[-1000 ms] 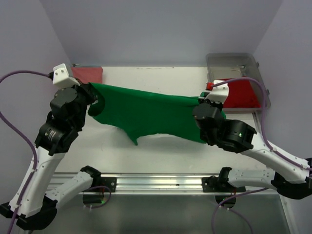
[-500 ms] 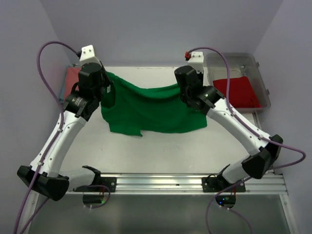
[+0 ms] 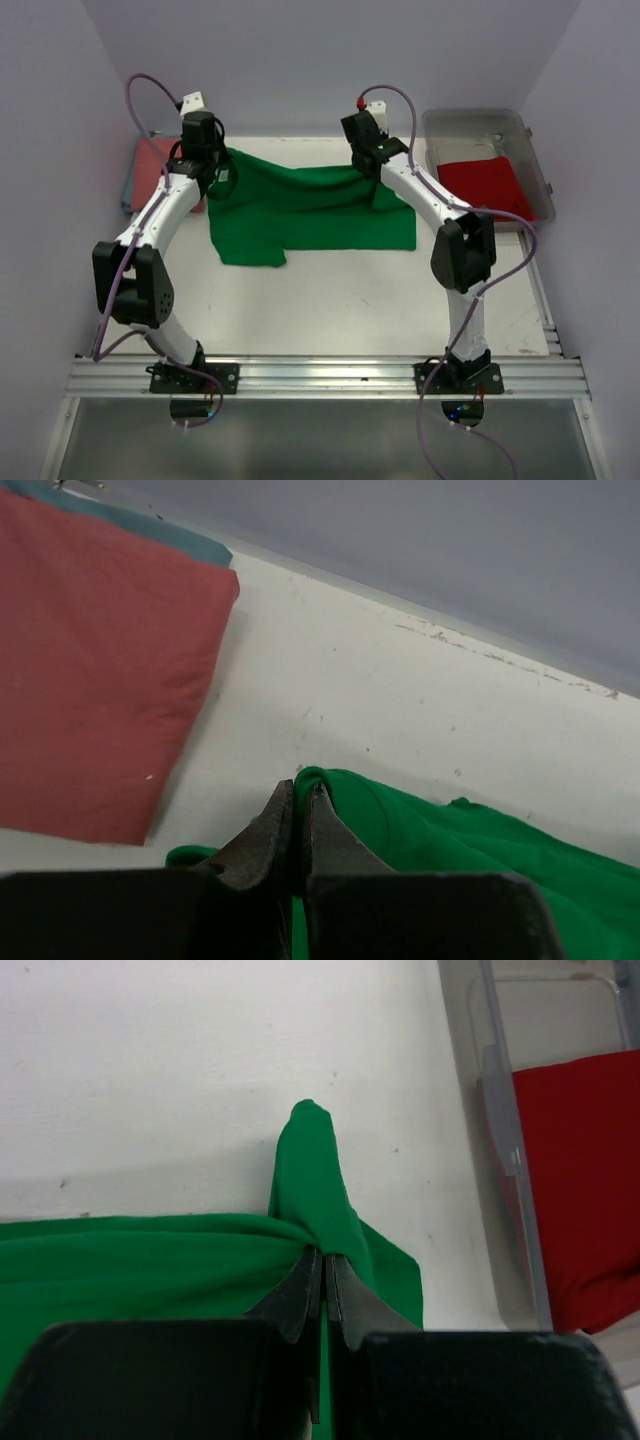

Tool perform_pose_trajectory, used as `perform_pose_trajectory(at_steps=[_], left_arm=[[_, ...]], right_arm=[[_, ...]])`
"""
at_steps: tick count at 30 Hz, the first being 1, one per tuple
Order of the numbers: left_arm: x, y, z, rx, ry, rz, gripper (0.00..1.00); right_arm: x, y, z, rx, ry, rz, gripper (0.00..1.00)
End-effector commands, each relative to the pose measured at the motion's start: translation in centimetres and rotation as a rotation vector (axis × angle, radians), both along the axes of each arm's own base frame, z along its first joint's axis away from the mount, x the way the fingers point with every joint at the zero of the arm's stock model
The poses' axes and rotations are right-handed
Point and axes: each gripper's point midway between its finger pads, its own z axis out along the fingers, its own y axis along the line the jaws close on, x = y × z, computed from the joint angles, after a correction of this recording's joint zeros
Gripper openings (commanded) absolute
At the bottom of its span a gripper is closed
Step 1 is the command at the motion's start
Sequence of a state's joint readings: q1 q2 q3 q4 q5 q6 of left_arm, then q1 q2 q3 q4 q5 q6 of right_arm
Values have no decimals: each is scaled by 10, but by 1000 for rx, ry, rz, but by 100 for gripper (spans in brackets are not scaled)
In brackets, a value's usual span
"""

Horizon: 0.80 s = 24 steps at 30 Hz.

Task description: Fold and stack the t-shirts

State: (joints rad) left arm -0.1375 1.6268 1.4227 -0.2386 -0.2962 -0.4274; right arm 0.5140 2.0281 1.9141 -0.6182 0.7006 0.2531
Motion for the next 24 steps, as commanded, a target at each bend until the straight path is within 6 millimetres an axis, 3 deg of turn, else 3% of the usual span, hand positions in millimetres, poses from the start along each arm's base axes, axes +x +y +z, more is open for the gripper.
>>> perform_pose_trajectory(at_steps=[1,2,4,7,8,9,10,11,12,14,15,16,17,18,19,20,24], left_arm=[[43,-4,9,-20,-90,-49,0],[48,-5,6,-21,-93,-57,0],[60,-5,-2,-31,-97,-65,0],[72,-5,2,-41,-136,-80,0],[72,-5,4,-43,-138,-91,6],[74,-4,16,-39,-180,-92,36],[67,-3,25,-38,-205,-90,56],[62,-1,34,-36,-229,-80,77],[57,1,44,-34,-263,-72,100],[33,9,57,-29,-294,-37,100],[24,11,57,-35,-282,-19,100],[7,18,63,-36,-287,12,100],[-3,18,61,-48,-271,18,100],[-16,16,45,-74,-204,24,100],[-35,13,36,-91,-171,21,100],[-46,13,25,-105,-133,32,100],[-108,-2,-49,-122,97,30,100]], right_arm=[[24,-13,-8,19,19,-37,0],[38,-20,-16,12,24,-61,0],[47,-25,-19,-4,29,-79,0],[59,-36,-16,-24,-1,-128,1],[59,-38,-16,-28,-3,-138,26],[56,-41,-6,-25,-24,-150,41],[57,-41,1,-12,-48,-145,61],[52,-42,-5,-20,-32,-139,84],[46,-45,17,0,-71,-137,99],[33,-46,20,7,-75,-127,99],[23,-48,43,32,-116,-121,99],[16,-44,51,51,-141,-105,99],[4,-44,35,36,-102,-92,99],[-5,-43,34,43,-100,-87,99],[-18,-44,50,63,-131,-84,99],[-34,-39,28,44,-80,-67,99],[-82,-35,-4,72,-8,-69,98]])
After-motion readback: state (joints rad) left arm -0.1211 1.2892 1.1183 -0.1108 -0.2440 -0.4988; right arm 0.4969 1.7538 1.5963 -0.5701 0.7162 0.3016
